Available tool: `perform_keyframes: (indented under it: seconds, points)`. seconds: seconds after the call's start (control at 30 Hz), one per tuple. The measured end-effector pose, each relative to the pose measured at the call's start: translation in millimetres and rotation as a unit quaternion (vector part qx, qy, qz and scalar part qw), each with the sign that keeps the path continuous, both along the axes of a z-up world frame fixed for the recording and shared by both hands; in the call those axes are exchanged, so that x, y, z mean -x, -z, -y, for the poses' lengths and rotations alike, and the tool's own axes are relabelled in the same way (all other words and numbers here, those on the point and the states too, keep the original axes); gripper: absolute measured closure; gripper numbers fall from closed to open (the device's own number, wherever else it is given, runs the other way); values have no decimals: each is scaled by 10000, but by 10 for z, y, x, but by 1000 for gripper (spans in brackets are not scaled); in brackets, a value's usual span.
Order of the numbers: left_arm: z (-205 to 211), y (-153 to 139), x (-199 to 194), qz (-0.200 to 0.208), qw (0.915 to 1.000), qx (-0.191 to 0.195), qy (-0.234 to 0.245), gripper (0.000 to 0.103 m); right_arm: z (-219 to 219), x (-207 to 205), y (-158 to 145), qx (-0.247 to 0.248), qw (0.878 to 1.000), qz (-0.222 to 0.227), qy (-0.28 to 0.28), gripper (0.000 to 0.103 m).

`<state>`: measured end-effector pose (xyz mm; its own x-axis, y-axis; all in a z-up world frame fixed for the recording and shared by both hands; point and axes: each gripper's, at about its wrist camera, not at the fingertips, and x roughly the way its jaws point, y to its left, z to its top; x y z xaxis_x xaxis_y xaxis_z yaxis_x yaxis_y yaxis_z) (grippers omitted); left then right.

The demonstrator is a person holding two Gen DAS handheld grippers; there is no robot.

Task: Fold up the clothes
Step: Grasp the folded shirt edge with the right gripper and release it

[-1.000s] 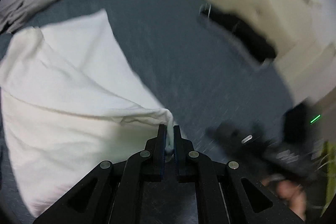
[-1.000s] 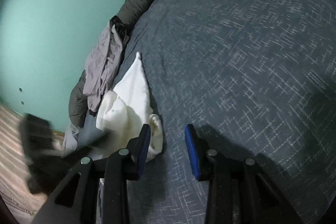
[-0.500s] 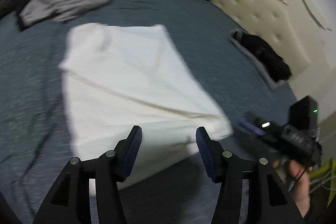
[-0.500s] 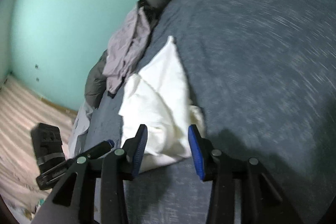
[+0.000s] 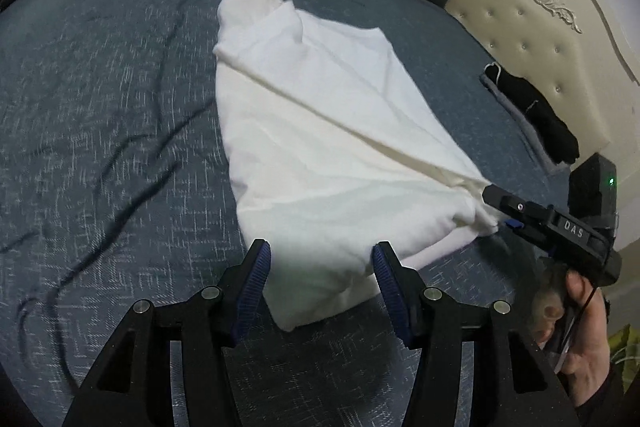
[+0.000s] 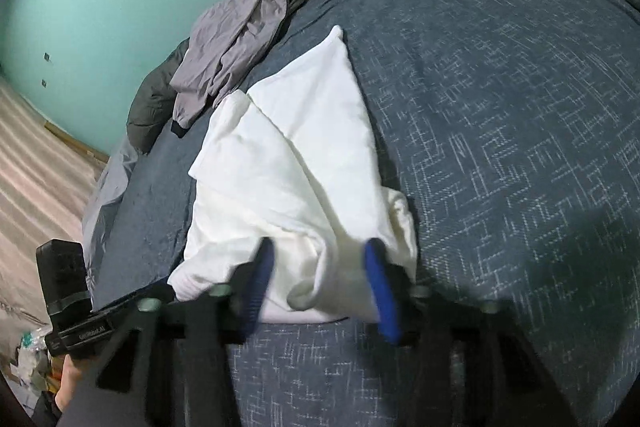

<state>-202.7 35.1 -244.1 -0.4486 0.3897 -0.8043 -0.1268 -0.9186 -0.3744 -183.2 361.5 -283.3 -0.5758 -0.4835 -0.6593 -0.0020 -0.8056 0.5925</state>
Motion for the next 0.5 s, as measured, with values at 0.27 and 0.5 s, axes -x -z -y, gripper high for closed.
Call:
perform_keyframes:
  seconds: [0.27, 0.5]
  points:
    - [-2, 38, -27, 32, 10000, -25, -28, 45, -87, -42, -133, 172, 9996, -236, 8, 97]
    - [34, -93, -36, -55, 9998, -44, -199, 45, -278, -144, -253, 248, 9986, -413, 211, 101]
